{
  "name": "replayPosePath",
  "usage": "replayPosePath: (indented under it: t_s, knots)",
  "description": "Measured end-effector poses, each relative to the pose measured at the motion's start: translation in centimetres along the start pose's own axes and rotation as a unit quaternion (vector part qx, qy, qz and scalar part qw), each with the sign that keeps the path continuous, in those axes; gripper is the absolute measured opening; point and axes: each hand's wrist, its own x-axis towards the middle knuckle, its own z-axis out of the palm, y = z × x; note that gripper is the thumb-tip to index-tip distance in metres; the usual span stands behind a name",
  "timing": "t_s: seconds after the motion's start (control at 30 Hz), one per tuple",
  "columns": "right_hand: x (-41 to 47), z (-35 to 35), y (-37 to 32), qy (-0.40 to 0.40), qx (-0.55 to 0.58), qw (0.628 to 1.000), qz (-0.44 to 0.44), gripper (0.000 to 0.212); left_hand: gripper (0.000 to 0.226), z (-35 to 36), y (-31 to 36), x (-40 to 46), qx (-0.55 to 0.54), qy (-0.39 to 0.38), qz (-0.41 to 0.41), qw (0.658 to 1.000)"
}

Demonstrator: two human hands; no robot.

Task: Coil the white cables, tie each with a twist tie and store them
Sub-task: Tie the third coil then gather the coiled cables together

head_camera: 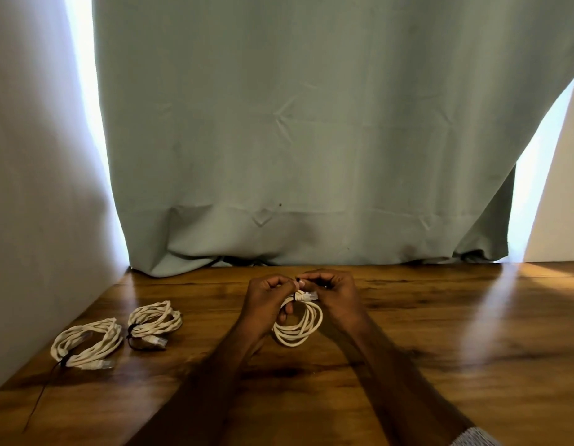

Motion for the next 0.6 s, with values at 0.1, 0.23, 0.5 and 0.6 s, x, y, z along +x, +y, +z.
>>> replayPosePath:
  t_s: [0.1,0.23,0.5,0.6]
  knots:
    - [0.07,-0.3,0.04,-0.011,-0.014,1.0,-0.001,0.017,0.016,-0.13,-0.14,0.01,0.002,0.003,-0.014,1.0]
    - [0.21,-0.63,0.13,-0.026,-0.01,0.999,0.016,0.019,0.015,-0.05,-0.04,0.13,0.006,-0.004,-0.025,1.0]
    - [0.31,-0.98,0.28,-0.053,-0.017,0.998,0.038,0.028,0.018,-0.22,-0.4,0.38,0.014,-0.004,-0.04,0.999]
    - [0.49,-1.07,0.2,-0.051,-0.03,0.998,0.037,0.027,0.025,-0.11,-0.61,0.48,0.015,-0.014,-0.056,0.998]
